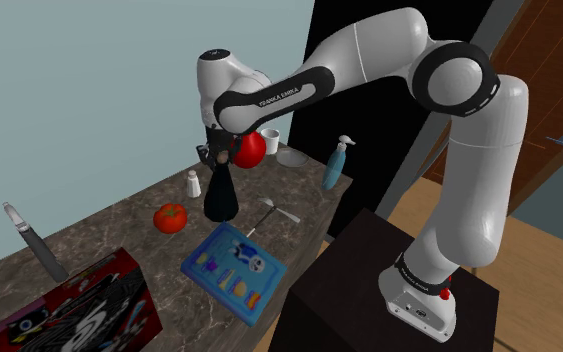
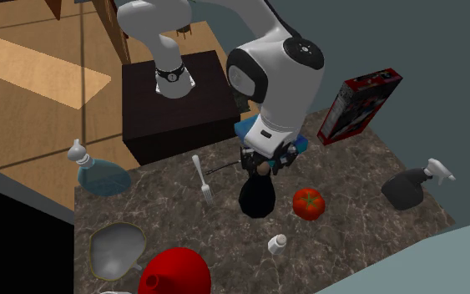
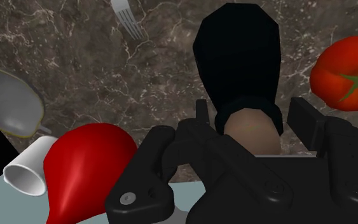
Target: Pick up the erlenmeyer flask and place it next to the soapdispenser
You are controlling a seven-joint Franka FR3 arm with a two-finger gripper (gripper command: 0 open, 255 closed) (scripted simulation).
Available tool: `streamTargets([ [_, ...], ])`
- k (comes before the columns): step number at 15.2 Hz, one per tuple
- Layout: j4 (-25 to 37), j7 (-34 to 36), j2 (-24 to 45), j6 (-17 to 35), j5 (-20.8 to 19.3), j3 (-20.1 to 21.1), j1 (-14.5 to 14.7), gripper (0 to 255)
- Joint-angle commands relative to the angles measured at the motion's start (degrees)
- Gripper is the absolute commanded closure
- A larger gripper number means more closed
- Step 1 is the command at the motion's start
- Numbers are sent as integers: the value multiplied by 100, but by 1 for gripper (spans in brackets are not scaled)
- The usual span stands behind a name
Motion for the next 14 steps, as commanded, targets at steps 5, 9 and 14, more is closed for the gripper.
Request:
streamTargets([
  [5, 213, -112, -194, -379, 100, 36, -22, 255],
  [9, 382, -176, -295, -640, 156, 55, -26, 255],
  [14, 626, -249, -398, -977, 216, 75, -27, 255],
])
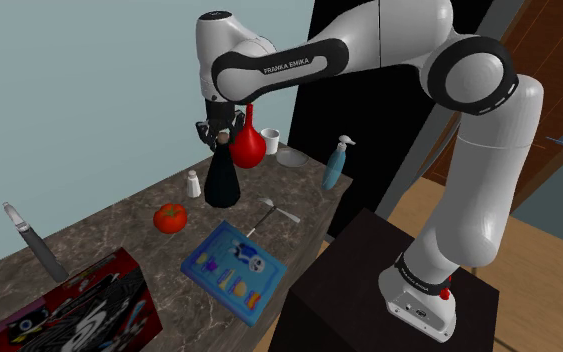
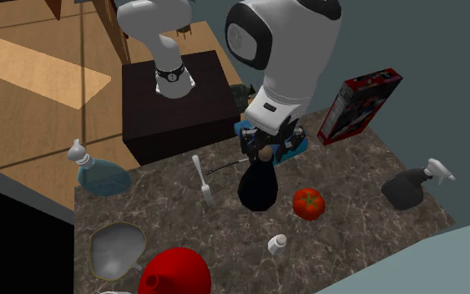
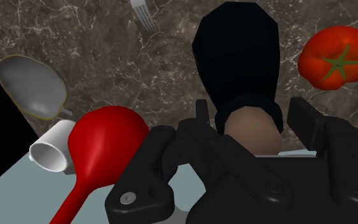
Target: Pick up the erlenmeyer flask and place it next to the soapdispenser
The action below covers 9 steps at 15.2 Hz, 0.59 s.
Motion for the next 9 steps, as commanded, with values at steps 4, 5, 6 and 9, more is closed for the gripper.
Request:
streamTargets([
  [4, 310, -56, -69, -361, 45, 20, 16, 255],
  [5, 370, -69, -81, -432, 53, 23, 18, 255],
  [6, 431, -82, -92, -503, 61, 26, 20, 255],
  [9, 627, -119, -118, -719, 81, 33, 28, 255],
])
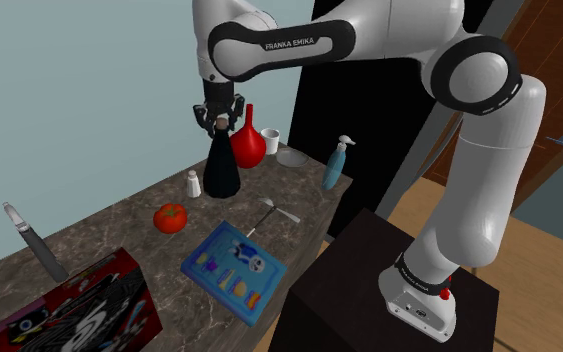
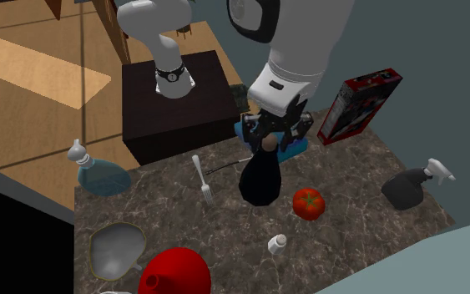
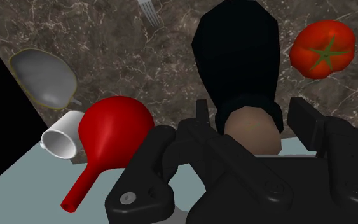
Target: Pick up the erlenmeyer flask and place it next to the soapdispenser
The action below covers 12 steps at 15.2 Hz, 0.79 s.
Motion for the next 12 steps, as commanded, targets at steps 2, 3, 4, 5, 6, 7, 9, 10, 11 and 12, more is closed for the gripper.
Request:
streamTargets([
  [2, 163, -43, -66, -212, 27, 8, 0, 255],
  [3, 235, -55, -69, -286, 32, 10, 3, 255],
  [4, 310, -66, -71, -362, 36, 12, 8, 255],
  [5, 387, -77, -71, -437, 39, 14, 12, 255],
  [6, 465, -88, -69, -514, 42, 16, 17, 255],
  [7, 546, -99, -67, -591, 44, 18, 22, 255],
  [9, 715, -120, -56, -748, 46, 21, 33, 255],
  [10, 803, -130, -48, -828, 46, 23, 40, 255],
  [11, 893, -141, -39, -908, 46, 24, 47, 255],
  [12, 986, -151, -27, -990, 45, 25, 54, 255],
])
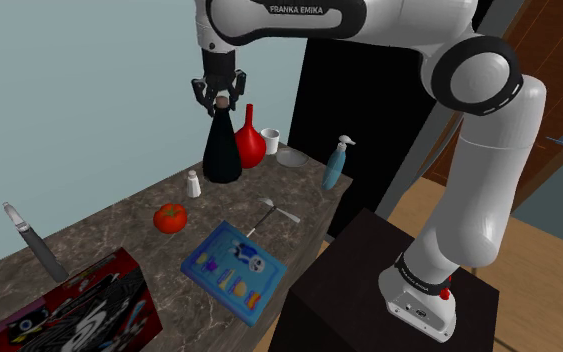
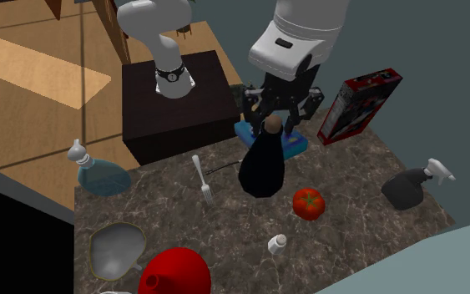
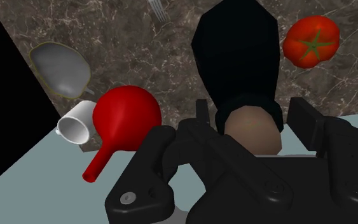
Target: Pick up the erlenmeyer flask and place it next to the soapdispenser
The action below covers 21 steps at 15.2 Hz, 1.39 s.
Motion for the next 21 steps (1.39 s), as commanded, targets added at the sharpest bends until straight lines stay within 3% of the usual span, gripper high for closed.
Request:
streamTargets([
  [1, 140, -14, -12, -140, 3, 5, 12, 255],
  [13, 1578, -133, 328, -1238, -89, 13, 171, 255],
  [21, 3141, -248, 906, -2221, -274, -14, 424, 255],
])
